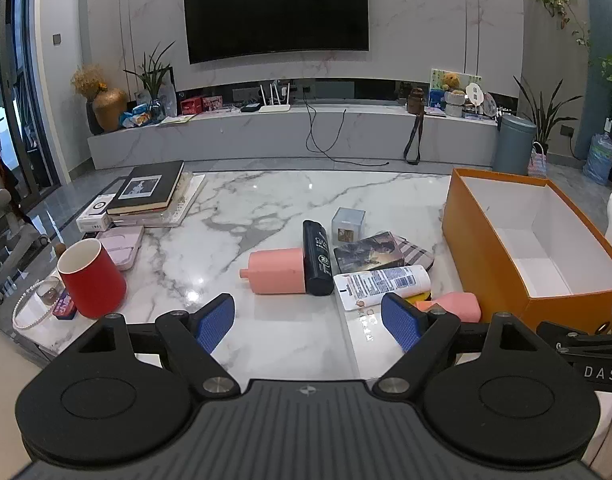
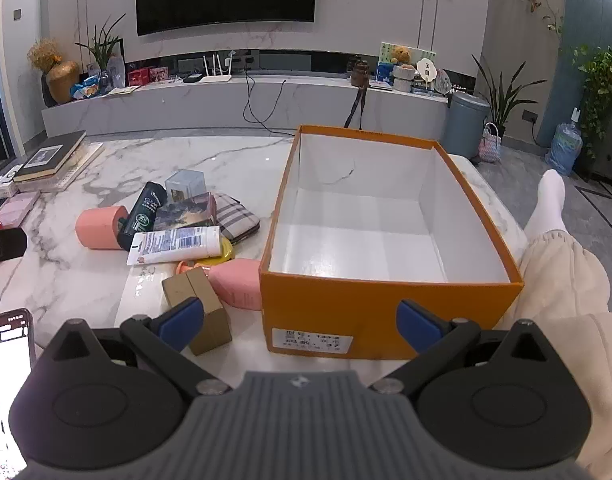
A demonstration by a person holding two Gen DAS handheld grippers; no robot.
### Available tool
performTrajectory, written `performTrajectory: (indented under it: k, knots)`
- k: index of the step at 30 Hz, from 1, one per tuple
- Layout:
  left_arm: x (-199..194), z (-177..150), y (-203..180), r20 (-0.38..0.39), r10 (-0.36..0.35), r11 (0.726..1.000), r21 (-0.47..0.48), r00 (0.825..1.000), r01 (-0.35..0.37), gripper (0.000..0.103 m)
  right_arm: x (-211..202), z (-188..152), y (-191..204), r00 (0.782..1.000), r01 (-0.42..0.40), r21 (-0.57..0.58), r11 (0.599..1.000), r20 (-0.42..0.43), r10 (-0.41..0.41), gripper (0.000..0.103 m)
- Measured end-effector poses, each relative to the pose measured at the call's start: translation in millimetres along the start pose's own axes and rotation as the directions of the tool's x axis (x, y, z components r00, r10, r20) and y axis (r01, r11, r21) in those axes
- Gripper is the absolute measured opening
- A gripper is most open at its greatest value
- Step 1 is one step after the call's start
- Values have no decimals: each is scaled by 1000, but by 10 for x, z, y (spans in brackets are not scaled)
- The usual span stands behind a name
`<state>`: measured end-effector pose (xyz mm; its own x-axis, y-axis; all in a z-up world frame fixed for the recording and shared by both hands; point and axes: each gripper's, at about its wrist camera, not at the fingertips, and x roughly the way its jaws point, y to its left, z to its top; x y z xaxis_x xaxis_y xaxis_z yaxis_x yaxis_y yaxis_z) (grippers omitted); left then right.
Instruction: Organize rigid objects
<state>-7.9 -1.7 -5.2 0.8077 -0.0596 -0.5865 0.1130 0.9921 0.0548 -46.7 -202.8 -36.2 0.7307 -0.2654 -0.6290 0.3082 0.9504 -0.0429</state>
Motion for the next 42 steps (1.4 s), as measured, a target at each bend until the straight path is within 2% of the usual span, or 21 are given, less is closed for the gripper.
performTrajectory:
  k: [18,26,28,29,34,36,42]
  knots:
    - [122,-77,64,-44,-22,999,-24,999,21,97,102,-35,34,999,9,-22,1000,-41,-10,101]
    - [229,-94,54,-70,-35,999,-13,997,34,97,172,-11,89,997,-64,-30,998,-46,62,101]
    - [264,-98,60,-80,-44,999,-12,996,43,95,199,0,133,995,-84,-40,996,-49,82,100]
    - [286,-99,69,-86,-51,999,-13,995,50,90,217,8,154,994,-101,-46,994,-50,99,99]
    - [415,-93,89,-118,-86,996,-1,989,87,81,316,48,225,975,-214,-57,975,-74,210,84]
    - [468,-81,98,-138,-126,992,-2,982,127,75,373,64,278,963,-259,-69,963,-93,252,74]
    - [683,-27,27,-226,-193,979,20,955,203,68,591,134,424,937,-334,-107,937,-149,317,56]
